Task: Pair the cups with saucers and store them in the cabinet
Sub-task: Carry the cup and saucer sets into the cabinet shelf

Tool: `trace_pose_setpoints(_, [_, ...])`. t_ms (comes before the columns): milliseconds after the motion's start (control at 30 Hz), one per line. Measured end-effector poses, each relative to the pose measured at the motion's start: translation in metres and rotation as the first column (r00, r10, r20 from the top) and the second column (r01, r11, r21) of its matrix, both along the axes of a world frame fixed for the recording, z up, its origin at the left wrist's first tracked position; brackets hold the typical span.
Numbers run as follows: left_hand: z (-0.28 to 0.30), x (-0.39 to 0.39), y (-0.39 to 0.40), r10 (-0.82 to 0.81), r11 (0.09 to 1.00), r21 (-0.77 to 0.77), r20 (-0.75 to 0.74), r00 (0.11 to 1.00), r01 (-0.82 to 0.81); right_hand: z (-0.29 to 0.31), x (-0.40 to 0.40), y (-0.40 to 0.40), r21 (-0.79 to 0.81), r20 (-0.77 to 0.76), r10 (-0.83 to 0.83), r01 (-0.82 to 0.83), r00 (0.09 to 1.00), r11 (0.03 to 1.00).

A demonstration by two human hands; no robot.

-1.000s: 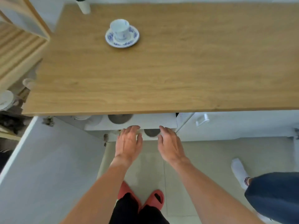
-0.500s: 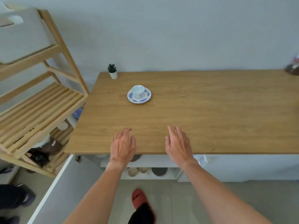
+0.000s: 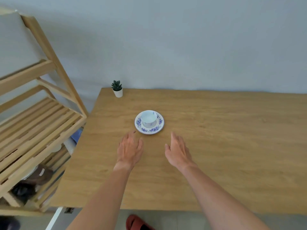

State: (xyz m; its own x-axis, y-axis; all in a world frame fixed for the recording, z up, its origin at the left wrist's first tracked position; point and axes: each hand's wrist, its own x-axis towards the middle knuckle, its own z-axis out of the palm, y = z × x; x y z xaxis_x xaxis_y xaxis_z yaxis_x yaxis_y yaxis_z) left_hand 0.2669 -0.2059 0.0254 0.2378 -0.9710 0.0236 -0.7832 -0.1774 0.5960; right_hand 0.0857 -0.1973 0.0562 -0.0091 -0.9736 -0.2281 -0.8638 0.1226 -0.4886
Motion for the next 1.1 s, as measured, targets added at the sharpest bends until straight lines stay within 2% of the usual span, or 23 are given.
trace_pose_setpoints(133, [0.000, 0.007, -0.054, -0.041, 0.999, -0.004, 0.023, 0.999, 0.041, -0.015, 0.012, -0.052, 0.137, 0.183, -0.176, 0.152, 0.967, 0.979])
trace_pose_setpoints(267, [-0.012, 0.018, -0.095, -0.171, 0.985, 0.017, -0.053, 0.984, 0.172, -0.037, 0.023, -0.088, 0.250, 0.356, -0.361, 0.285, 0.862, 0.925])
trace_pose_setpoints(433, [-0.021, 0.017, -0.127, -0.277, 0.948, 0.093, -0.230, 0.933, 0.305, -0.047, 0.039, -0.117, 0.226, 0.336, -0.474, 0.419, 0.814, 0.879])
trace_pose_setpoints(633, [-0.030, 0.009, -0.147, -0.265, 0.954, 0.068, -0.265, 0.927, 0.292, -0.059, 0.042, -0.131, 0.216, 0.230, -0.487, 0.444, 0.842, 0.870])
trace_pose_setpoints(833, [-0.036, 0.000, -0.135, -0.212, 0.974, -0.007, -0.386, 0.898, 0.227, -0.066, 0.029, -0.132, 0.317, 0.266, -0.490, 0.404, 0.830, 0.858])
trace_pose_setpoints(967, [-0.035, 0.001, -0.116, -0.199, 0.976, -0.018, -0.464, 0.863, 0.215, -0.066, 0.021, -0.117, 0.316, 0.272, -0.434, 0.346, 0.859, 0.883])
trace_pose_setpoints(1100, [-0.035, 0.005, -0.083, -0.176, 0.979, 0.009, -0.480, 0.859, 0.205, -0.070, 0.016, -0.092, 0.313, 0.318, -0.435, 0.339, 0.843, 0.887])
